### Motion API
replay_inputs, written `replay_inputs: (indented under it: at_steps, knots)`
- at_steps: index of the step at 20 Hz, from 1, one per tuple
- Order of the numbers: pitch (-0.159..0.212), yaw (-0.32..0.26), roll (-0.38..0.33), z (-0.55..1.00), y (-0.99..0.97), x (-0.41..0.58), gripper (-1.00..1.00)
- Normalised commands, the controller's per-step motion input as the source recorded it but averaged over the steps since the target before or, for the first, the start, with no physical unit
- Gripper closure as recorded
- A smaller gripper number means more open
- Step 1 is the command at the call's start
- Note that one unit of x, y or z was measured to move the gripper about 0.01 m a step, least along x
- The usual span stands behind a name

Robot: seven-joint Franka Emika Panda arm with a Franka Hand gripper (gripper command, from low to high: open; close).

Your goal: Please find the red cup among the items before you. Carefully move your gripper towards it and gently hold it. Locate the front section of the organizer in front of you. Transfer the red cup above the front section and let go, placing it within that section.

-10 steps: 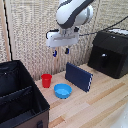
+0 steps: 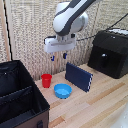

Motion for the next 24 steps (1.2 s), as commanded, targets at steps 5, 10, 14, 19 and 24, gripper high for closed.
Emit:
replay_inputs:
  at_steps: [5, 10, 14, 19, 24]
  knots:
    - [0.051, 0.017, -0.076, -0.31, 0.1, 0.431, -1.0]
    - [0.049, 0.02, -0.087, -0.32, 0.13, 0.442, -1.0]
    - [0.069, 0.017, -0.107, -0.32, 0.18, 0.314, -1.0]
    - [0.076, 0.015, -0.19, -0.36, 0.3, 0.226, -1.0]
    - [0.067, 0.017, -0.199, -0.35, 0.26, 0.178, 1.0]
